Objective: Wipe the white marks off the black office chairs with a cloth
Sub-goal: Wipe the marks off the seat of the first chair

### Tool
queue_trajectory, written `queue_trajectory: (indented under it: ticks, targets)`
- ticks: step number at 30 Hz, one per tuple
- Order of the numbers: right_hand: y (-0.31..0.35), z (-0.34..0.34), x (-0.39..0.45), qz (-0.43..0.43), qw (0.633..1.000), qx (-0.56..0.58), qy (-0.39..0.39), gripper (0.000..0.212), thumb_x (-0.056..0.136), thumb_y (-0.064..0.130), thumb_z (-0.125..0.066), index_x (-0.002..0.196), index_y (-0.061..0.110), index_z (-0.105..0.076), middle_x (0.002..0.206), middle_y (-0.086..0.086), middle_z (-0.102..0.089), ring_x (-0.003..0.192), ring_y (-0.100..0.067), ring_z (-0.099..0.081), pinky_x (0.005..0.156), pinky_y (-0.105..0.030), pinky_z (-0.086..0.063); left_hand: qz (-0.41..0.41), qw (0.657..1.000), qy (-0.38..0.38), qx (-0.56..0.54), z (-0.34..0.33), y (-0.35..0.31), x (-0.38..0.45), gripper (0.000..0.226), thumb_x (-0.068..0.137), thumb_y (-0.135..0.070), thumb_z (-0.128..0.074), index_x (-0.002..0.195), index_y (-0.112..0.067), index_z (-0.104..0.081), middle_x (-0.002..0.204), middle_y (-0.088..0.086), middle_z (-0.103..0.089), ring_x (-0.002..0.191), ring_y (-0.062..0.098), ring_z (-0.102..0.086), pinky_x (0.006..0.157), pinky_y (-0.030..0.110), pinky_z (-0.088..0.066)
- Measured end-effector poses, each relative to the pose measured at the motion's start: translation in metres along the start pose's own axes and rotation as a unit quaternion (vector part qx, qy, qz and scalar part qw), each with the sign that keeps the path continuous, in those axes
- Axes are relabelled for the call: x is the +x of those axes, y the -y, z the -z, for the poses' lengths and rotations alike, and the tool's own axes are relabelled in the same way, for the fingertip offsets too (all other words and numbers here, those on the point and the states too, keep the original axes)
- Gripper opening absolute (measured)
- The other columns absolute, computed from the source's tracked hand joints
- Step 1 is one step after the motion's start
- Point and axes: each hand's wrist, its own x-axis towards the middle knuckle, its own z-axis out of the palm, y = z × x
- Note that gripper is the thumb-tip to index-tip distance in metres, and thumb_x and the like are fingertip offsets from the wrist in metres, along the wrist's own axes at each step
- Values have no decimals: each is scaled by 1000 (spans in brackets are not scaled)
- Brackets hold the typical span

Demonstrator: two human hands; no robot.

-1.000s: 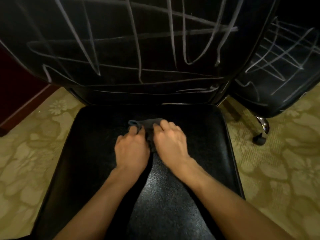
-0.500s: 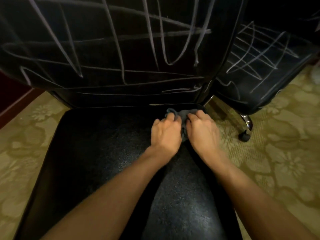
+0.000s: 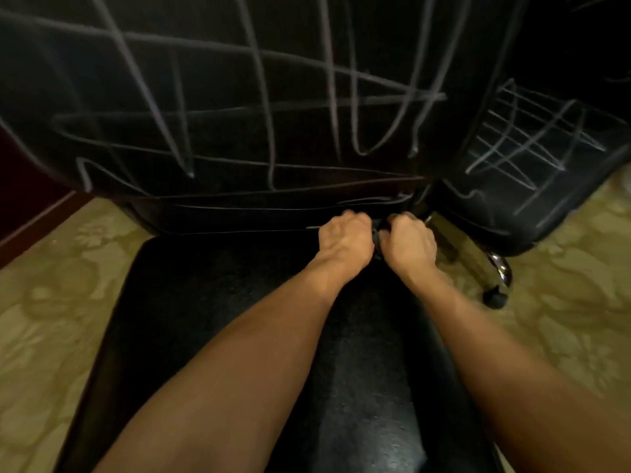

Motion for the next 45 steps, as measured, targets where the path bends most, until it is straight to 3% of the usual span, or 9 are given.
queue_trajectory:
  ticks: [13, 22, 26, 28, 31, 35, 38, 42, 45]
  targets:
    - [193, -63, -40, 134, 988, -5, 71, 28, 97, 23, -49, 112, 10, -69, 121, -13, -61, 108, -36, -61, 80, -36, -46, 165, 983, -64, -43, 28, 190, -66, 31, 99, -18, -47, 126, -16, -63, 127, 11, -60, 114, 32, -61, 89, 40, -48]
    - [288, -99, -85, 202, 978, 0, 57, 26, 96, 21, -50, 114, 11, -67, 118, -12, -63, 104, -34, -63, 79, -36, -47, 237, 964, -105, -58, 27, 296, -105, 33, 100, -23, -48, 130, -20, -62, 127, 12, -60, 116, 35, -59, 93, 40, -47]
    - [327, -113, -113, 254, 963, 18, 88, 29, 96, 19, -48, 118, 10, -65, 122, -13, -61, 110, -34, -60, 85, -36, -45, 282, 948, -98, -113, 15, 350, -133, 28, 98, -28, -50, 114, -12, -65, 114, 19, -67, 109, 40, -62, 87, 41, -50]
    - [344, -123, -125, 292, 952, -7, 86, 27, 96, 20, -50, 114, 9, -68, 120, -12, -61, 108, -32, -60, 86, -37, -45, 282, 939, -86, -177, 3, 365, -149, 22, 96, -18, -49, 102, -8, -68, 110, 21, -69, 106, 39, -63, 84, 38, -48]
    - [346, -131, -129, 336, 938, -61, 64, 26, 97, 20, -49, 110, 9, -68, 119, -11, -60, 107, -30, -59, 87, -38, -42, 254, 912, -104, -306, -15, 364, -168, 22, 94, -2, -49, 99, -4, -70, 107, 22, -70, 101, 37, -64, 83, 35, -43]
    - [333, -125, -120, 360, 928, -83, 43, 27, 99, 20, -46, 114, 11, -65, 120, -10, -60, 107, -30, -60, 87, -36, -41, 229, 901, -125, -346, -14, 365, -161, 38, 93, -17, -44, 121, -11, -70, 116, 17, -71, 108, 34, -64, 93, 35, -48]
    - [325, -120, -125, 365, 927, -63, 47, 25, 98, 20, -48, 112, 10, -66, 116, -11, -61, 103, -32, -62, 83, -36, -45, 227, 908, -96, -339, -6, 366, -165, 31, 92, -17, -46, 100, -4, -73, 102, 19, -70, 99, 36, -64, 81, 33, -47]
    - [301, -121, -162, 407, 910, -55, 45, 11, 80, 16, -70, 90, 10, -71, 91, -9, -66, 76, -30, -67, 66, -34, -50, 232, 908, -98, -335, -7, 348, -216, 22, 95, -4, -51, 102, -1, -72, 97, 15, -70, 94, 31, -64, 70, 23, -33]
    - [279, -120, -191, 443, 895, -34, 30, 15, 66, 19, -82, 75, 16, -71, 74, -3, -63, 61, -23, -63, 57, -29, -50, 234, 908, -117, -326, -14, 329, -262, 35, 93, -21, -47, 110, -5, -73, 109, 12, -73, 104, 31, -66, 84, 27, -42]
